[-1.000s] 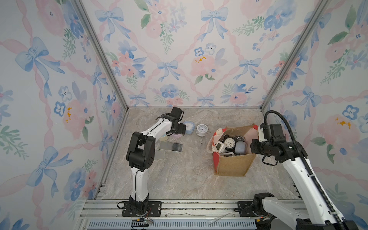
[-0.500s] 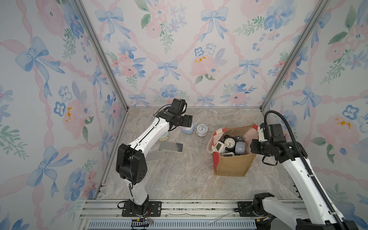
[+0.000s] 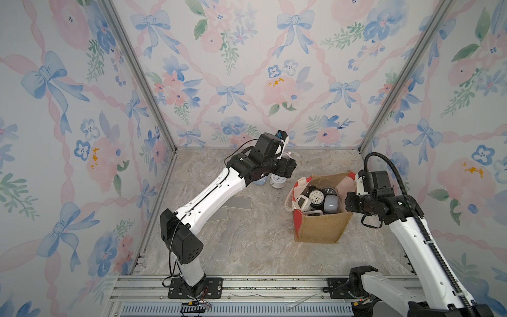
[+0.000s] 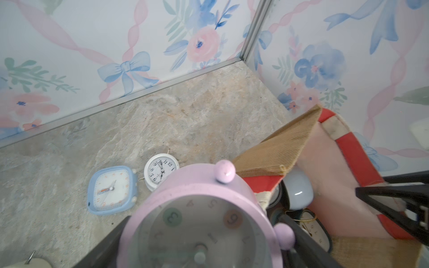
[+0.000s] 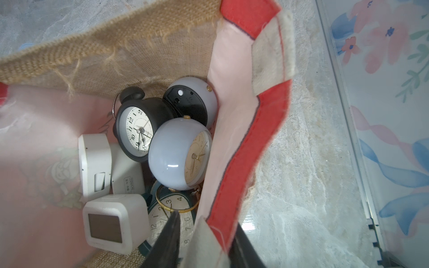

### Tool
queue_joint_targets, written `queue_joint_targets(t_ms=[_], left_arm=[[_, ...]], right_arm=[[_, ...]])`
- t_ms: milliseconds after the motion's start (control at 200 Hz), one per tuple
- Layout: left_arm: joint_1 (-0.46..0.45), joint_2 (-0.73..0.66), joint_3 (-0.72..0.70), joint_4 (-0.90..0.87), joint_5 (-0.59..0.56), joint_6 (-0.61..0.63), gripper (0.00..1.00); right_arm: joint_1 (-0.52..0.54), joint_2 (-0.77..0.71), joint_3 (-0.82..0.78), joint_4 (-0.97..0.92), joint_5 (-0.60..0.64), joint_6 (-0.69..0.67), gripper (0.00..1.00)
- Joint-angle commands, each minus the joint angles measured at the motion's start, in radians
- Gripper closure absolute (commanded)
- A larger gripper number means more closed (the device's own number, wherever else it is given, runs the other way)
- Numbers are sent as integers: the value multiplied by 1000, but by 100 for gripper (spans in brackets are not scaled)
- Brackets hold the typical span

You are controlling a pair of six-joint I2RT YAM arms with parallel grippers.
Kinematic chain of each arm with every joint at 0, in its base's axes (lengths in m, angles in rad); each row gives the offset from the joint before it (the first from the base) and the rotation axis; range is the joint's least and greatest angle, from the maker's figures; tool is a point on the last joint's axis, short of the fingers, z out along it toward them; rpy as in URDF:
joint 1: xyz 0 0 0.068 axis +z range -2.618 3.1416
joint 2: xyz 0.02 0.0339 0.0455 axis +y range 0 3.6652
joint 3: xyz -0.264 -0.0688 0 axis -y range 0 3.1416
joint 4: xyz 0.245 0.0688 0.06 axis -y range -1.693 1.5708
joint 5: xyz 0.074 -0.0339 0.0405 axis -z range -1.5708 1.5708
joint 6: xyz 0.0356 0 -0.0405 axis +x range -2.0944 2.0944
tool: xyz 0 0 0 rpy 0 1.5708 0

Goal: Put the alarm clock into the canvas bag
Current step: Place the alarm at the canvas bag.

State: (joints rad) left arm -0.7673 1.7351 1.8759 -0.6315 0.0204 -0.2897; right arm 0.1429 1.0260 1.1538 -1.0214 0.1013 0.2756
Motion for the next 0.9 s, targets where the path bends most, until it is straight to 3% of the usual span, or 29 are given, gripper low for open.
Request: queue_joint_targets(t_ms=[0, 495, 895], left_arm=[[-45, 32, 58, 12, -1, -8, 29], [-215, 235, 213, 12, 9, -25, 30], [-239, 419, 301, 12, 13, -45, 33]], right_arm=[[-6, -4, 31, -17, -9, -12, 66], [-7, -3, 26, -15, -5, -13, 66], [-6, -13, 17, -15, -4, -14, 66]])
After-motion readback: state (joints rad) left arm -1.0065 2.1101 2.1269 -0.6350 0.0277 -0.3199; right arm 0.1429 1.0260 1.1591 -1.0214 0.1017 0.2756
